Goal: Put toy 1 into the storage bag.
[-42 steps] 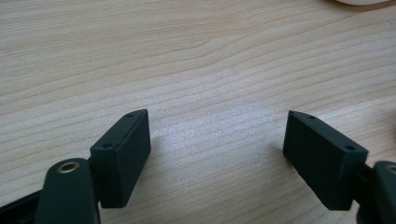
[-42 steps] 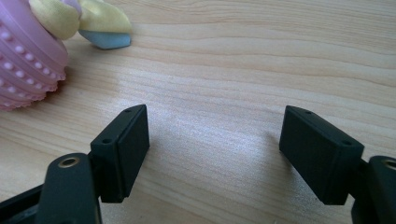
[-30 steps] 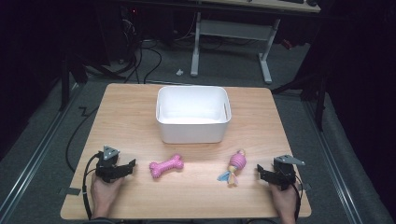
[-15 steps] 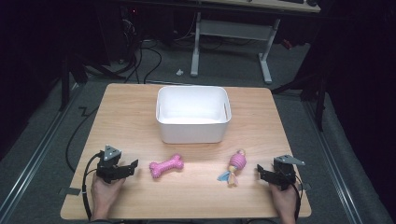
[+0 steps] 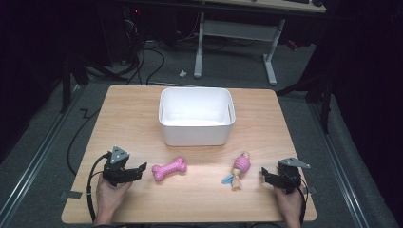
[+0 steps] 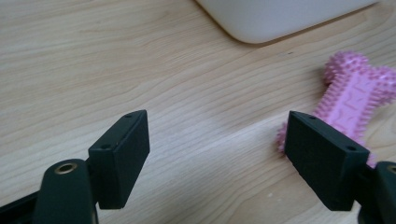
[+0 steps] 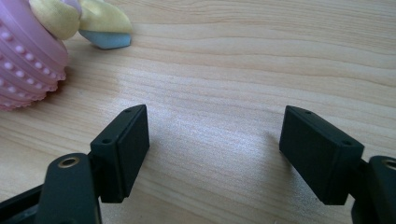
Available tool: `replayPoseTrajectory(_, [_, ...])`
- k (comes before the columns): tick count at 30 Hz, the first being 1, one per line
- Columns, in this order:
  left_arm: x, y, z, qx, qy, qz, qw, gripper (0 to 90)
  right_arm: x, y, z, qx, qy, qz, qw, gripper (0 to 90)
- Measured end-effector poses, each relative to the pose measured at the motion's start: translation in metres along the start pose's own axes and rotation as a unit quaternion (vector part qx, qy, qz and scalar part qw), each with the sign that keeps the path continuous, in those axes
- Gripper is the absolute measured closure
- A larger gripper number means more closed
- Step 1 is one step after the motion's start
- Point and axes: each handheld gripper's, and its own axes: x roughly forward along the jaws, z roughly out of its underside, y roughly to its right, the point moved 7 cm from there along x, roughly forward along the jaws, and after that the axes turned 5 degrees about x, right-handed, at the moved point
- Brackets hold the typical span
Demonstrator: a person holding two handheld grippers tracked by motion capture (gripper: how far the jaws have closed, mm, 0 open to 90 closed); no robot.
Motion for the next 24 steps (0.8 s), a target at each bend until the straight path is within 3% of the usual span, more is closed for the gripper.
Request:
replayPoseTrajectory(9, [-0.004, 0.019, -0.019, 0.021, 0.000, 0.022, 0.9995, 21.6, 0.000, 0.000, 0.000, 0.001, 0.000, 0.000, 1.0000, 24.3])
replayPoseTrajectory(14, [-0.007, 0.030, -0.029, 0.048, -0.007, 0.032, 0.9983, 21.7, 0.000, 0.000, 0.000, 0.001, 0.000, 0.000, 1.0000, 24.3])
replayPoseTrajectory(24, [0.004, 0.050, -0.032, 0.089, -0.036, 0.064, 0.9932, 22.7, 0.000, 0.000, 0.000, 0.001, 0.002, 0.001, 1.0000, 24.4])
